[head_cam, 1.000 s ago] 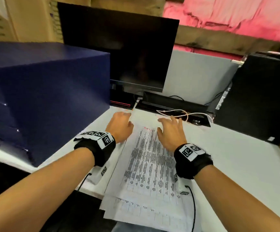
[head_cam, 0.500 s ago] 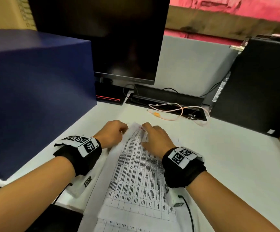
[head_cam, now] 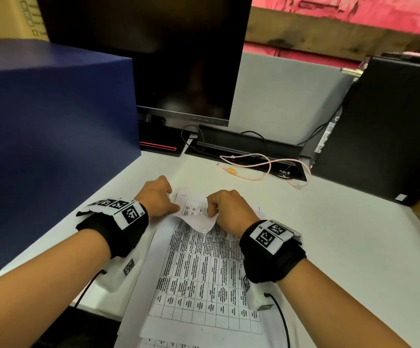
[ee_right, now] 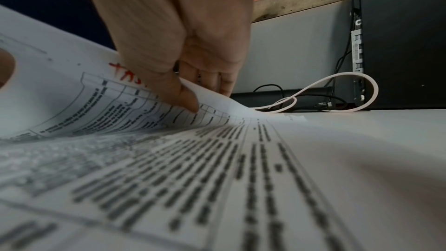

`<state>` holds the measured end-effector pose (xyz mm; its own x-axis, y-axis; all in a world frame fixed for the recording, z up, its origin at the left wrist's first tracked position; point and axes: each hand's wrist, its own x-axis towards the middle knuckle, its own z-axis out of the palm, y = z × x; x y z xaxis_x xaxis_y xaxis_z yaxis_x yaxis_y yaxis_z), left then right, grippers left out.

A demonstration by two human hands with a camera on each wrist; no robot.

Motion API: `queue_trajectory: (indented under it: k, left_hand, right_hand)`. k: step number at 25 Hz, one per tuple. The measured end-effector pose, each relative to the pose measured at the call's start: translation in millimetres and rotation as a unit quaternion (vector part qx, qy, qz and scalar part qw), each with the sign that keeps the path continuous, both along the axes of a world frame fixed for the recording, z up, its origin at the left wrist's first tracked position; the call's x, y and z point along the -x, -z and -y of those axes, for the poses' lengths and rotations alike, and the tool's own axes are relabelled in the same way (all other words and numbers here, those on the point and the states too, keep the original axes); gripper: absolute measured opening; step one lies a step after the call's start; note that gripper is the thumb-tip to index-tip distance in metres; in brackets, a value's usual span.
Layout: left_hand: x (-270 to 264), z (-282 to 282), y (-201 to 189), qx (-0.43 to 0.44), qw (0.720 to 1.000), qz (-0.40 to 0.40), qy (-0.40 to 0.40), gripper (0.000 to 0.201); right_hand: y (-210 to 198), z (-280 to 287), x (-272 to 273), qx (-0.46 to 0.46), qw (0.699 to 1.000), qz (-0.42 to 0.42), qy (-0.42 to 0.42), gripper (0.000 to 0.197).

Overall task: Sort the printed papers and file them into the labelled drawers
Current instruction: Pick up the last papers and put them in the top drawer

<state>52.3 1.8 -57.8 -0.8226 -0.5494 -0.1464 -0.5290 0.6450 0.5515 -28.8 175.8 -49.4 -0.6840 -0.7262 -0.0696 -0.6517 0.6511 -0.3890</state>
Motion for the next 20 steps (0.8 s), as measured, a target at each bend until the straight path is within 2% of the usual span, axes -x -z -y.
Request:
queue_trajectory:
  k: [2, 5, 9, 11, 14, 17, 20]
  left_hand:
    - [-1.5, 4.2, -2.2, -0.001, 1.000, 0.015, -0.016, 0.047]
    - [-1.2, 6.4, -4.1, 0.010, 1.000, 0.014, -0.006, 0.034]
    - [1.5, 4.9, 1.1, -0.002, 0.999, 0.009, 0.048, 0.039]
    - [4.5, 3.3, 0.8, 0.007, 0.997, 0.004, 0.073, 0.032]
    - [5.9, 0.5, -4.5, -0.008, 0.996, -0.047, 0.082, 0.014]
    - [1.7, -4.6, -8.3, -0.085, 0.984, -0.112, 0.110, 0.008]
    - [-8.1, -9.6, -15.4, -0.174, 0.963, -0.116, 0.167, 0.015]
  right_hand:
    - [0.2, 1.6, -0.7, -0.006, 1.000, 0.004, -0.008, 0.040]
    - [-1.2, -0.4, -1.5, -0.016, 1.000, 0.009, -0.023, 0.035]
    - [-16.7, -24.5, 4.5, -0.004, 0.993, 0.113, -0.046, 0.029]
    - [-25.8, -36.7, 11.4, -0.015, 0.994, 0.089, -0.057, 0.026]
    - [-33.7, -40.6, 21.2, -0.055, 0.997, -0.009, -0.047, 0.005]
    - [-34.0, -35.6, 23.6, -0.096, 0.988, -0.093, -0.076, 0.017]
    - [-28.8, -32.8, 12.8, -0.045, 0.993, -0.058, -0.093, 0.026]
